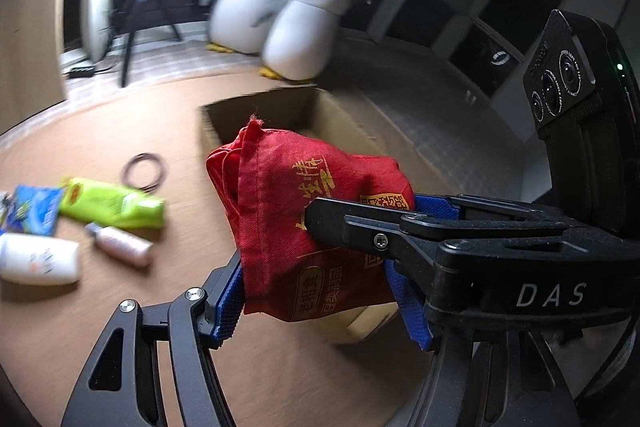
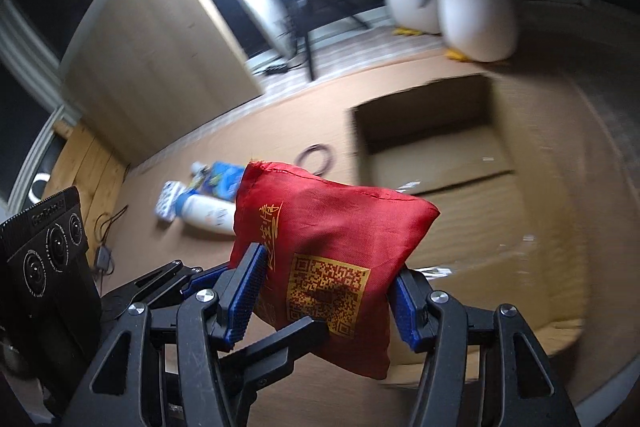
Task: Organize objects
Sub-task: 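Carry the red bag into the cardboard box and open the right tool, then move the right tool back toward the white sunscreen bottle, then close the right tool around the white AQUA sunscreen bottle and lift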
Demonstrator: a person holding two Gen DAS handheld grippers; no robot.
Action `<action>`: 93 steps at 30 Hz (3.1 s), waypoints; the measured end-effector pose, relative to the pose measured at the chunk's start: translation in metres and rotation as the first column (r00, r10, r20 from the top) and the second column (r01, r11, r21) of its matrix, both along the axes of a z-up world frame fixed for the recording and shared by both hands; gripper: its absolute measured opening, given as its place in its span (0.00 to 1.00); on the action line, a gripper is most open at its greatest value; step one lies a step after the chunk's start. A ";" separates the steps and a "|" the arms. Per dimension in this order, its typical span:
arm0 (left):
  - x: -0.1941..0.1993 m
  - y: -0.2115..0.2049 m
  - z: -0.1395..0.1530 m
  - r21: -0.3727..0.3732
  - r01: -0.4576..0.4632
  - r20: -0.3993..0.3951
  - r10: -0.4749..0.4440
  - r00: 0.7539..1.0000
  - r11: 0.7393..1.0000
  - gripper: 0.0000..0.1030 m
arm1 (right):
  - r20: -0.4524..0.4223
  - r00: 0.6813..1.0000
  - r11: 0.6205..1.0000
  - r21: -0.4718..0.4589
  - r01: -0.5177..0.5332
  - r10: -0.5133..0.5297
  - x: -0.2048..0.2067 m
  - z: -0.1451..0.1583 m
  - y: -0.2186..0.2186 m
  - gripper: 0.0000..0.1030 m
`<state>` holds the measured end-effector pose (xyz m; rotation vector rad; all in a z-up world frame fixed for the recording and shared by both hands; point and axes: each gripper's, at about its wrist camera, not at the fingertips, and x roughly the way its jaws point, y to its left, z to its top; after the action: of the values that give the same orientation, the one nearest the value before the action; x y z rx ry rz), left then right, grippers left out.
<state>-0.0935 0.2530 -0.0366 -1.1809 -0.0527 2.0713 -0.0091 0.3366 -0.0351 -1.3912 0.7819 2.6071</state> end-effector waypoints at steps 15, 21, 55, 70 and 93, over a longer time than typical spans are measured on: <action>0.004 0.078 -0.017 -0.098 0.044 -0.003 -0.044 0.999 0.994 0.75 | 0.026 0.995 0.995 0.036 0.098 -0.099 0.034 -0.018 0.064 0.53; 0.004 0.064 -0.018 -0.113 0.005 0.000 -0.005 1.000 0.994 0.80 | 0.025 0.989 0.988 0.058 0.142 -0.143 0.041 -0.014 0.072 0.59; 0.032 -0.265 -0.015 -0.217 -0.490 -0.005 0.501 0.866 0.844 0.80 | 0.022 0.964 0.964 -0.005 -0.264 0.264 -0.117 -0.026 -0.116 0.59; 0.049 -0.337 -0.031 -0.242 -0.584 0.026 0.607 0.794 0.775 0.80 | 0.095 0.920 0.924 -0.049 -0.378 0.381 -0.215 -0.071 -0.187 0.54; 0.049 -0.350 -0.041 -0.236 -0.597 0.050 0.623 0.781 0.767 0.80 | 0.148 0.891 0.903 -0.112 -0.416 0.429 -0.226 -0.095 -0.213 0.42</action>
<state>-0.0442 -0.0974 -0.0774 -1.5799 -0.3316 2.6139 -0.2353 0.1234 -0.1303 -1.9749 0.6175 2.7258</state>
